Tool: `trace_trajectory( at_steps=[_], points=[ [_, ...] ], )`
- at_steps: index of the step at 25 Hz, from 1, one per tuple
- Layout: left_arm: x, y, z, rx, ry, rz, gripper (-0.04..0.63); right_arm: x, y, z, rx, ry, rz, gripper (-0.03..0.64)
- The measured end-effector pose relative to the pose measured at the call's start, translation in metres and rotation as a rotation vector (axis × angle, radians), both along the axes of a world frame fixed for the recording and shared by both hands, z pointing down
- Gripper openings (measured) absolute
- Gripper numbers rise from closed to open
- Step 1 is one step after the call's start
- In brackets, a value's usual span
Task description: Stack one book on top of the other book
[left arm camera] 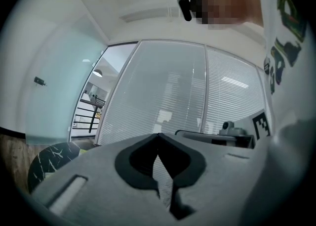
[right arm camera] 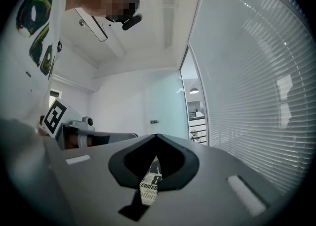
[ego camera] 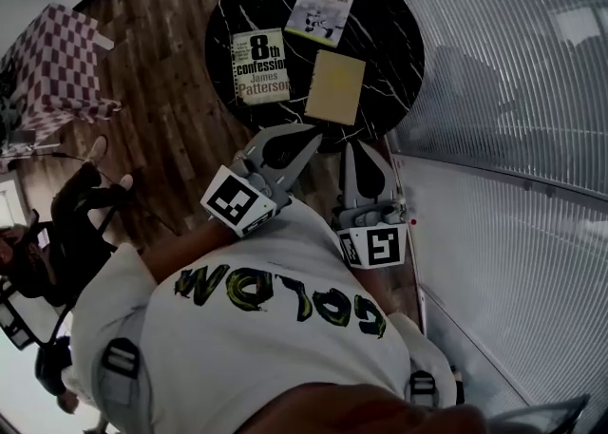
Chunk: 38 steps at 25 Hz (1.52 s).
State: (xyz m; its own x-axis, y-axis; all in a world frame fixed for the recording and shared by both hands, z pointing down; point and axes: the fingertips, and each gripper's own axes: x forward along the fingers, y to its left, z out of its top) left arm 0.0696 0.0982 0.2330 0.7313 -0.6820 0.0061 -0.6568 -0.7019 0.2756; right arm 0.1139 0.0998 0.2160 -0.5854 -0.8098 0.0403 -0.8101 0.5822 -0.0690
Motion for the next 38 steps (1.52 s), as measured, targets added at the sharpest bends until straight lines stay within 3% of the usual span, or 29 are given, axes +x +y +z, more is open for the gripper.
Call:
trace_trajectory(
  at_steps=[9, 15, 23, 38],
  points=[
    [-0.035, -0.072, 0.001, -0.007, -0.010, 0.034, 0.003, -0.041, -0.075, -0.003, 0.003, 0.012, 0.001, 0.002],
    [-0.050, -0.097, 0.003, -0.015, -0.002, 0.023, 0.004, -0.057, -0.098, 0.000, -0.012, 0.018, -0.009, 0.002],
    [-0.034, -0.102, 0.002, -0.020, 0.005, 0.036, 0.003, -0.042, -0.106, 0.000, -0.014, 0.019, 0.001, 0.002],
    [0.009, -0.105, 0.038, -0.137, 0.000, 0.035, 0.003, 0.008, -0.109, 0.036, -0.122, 0.021, 0.025, 0.003]
  ],
)
